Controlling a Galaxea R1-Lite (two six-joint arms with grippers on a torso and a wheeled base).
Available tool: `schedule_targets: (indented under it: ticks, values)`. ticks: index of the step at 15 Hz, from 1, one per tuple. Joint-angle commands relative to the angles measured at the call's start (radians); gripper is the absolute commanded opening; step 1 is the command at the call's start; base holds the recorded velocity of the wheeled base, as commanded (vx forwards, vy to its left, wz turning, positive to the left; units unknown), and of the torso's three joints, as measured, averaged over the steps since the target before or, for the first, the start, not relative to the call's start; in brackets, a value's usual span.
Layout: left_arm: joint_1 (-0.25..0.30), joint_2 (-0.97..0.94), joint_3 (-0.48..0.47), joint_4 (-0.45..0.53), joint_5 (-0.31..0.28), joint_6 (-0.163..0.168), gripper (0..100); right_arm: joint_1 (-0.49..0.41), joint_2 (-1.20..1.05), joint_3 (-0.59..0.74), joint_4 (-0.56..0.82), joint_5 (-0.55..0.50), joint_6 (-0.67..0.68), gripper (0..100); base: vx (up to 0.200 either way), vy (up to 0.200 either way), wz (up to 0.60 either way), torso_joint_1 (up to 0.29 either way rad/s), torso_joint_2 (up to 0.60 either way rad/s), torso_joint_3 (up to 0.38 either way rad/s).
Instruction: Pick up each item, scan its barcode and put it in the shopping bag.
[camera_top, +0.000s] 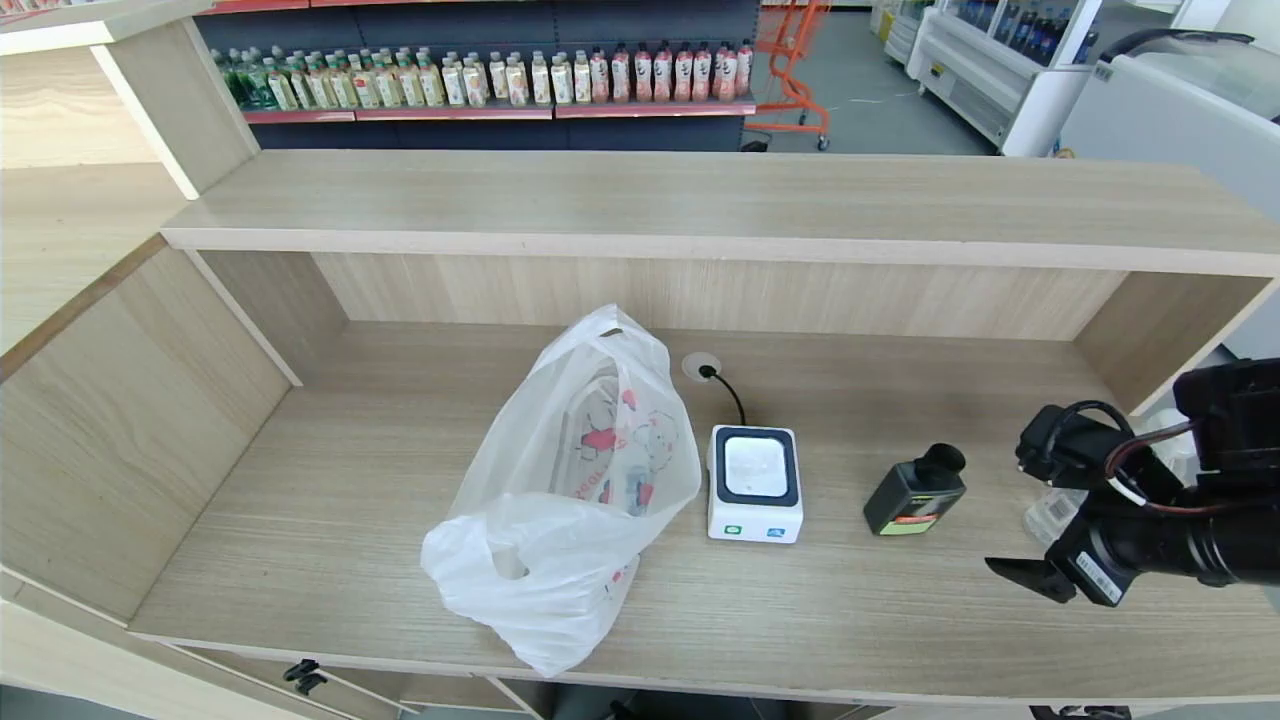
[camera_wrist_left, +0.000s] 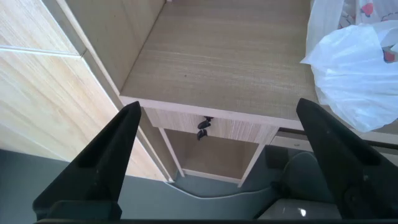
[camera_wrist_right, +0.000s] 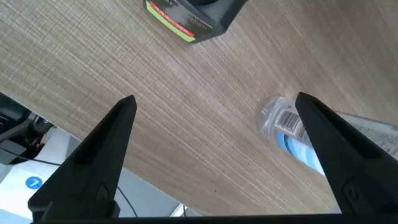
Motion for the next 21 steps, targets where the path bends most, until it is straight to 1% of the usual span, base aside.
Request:
schedule_targets:
  ticks: [1, 2, 3, 5, 9, 12, 16, 18, 19, 21]
  values:
    - [0.0, 0.0, 0.0, 0.0, 0.001, 0.0, 100, 0.03, 0.074, -0.008, -0.041, 0.003, -0.001, 100, 0.0, 0.0, 0.0, 0.0, 0.0, 0.0]
    - [0.0, 0.0, 0.0, 0.0, 0.001, 0.0, 100, 0.038, 0.084, -0.01, -0.052, 0.003, -0.001, 100, 0.0, 0.0, 0.0, 0.0, 0.0, 0.0]
    - [0.0, 0.0, 0.0, 0.0, 0.001, 0.0, 100, 0.064, 0.113, -0.019, -0.062, 0.011, -0.001, 100, 0.0, 0.0, 0.0, 0.0, 0.0, 0.0]
    - [0.0, 0.0, 0.0, 0.0, 0.001, 0.0, 100, 0.075, 0.144, -0.039, -0.065, 0.037, -0.001, 100, 0.0, 0.0, 0.0, 0.0, 0.0, 0.0]
    - [0.0, 0.0, 0.0, 0.0, 0.001, 0.0, 100, 0.076, 0.205, -0.114, -0.073, 0.042, -0.001, 100, 0.0, 0.0, 0.0, 0.0, 0.0, 0.0]
    - [0.0, 0.0, 0.0, 0.0, 0.001, 0.0, 100, 0.096, 0.239, -0.137, -0.075, 0.043, 0.001, 100, 0.0, 0.0, 0.0, 0.0, 0.0, 0.0]
    - [0.0, 0.0, 0.0, 0.0, 0.001, 0.0, 100, 0.115, 0.3, -0.156, -0.153, 0.043, 0.004, 100, 0.0, 0.0, 0.0, 0.0, 0.0, 0.0]
    - [0.0, 0.0, 0.0, 0.0, 0.001, 0.0, 100, 0.124, 0.317, -0.156, -0.17, 0.056, 0.006, 100, 0.0, 0.0, 0.0, 0.0, 0.0, 0.0]
    - [0.0, 0.0, 0.0, 0.0, 0.001, 0.0, 100, 0.124, 0.32, -0.156, -0.168, 0.074, 0.006, 0, 0.0, 0.0, 0.0, 0.0, 0.0, 0.0]
    - [0.0, 0.0, 0.0, 0.0, 0.001, 0.0, 100, 0.133, 0.331, -0.156, -0.179, 0.079, 0.006, 0, 0.0, 0.0, 0.0, 0.0, 0.0, 0.0]
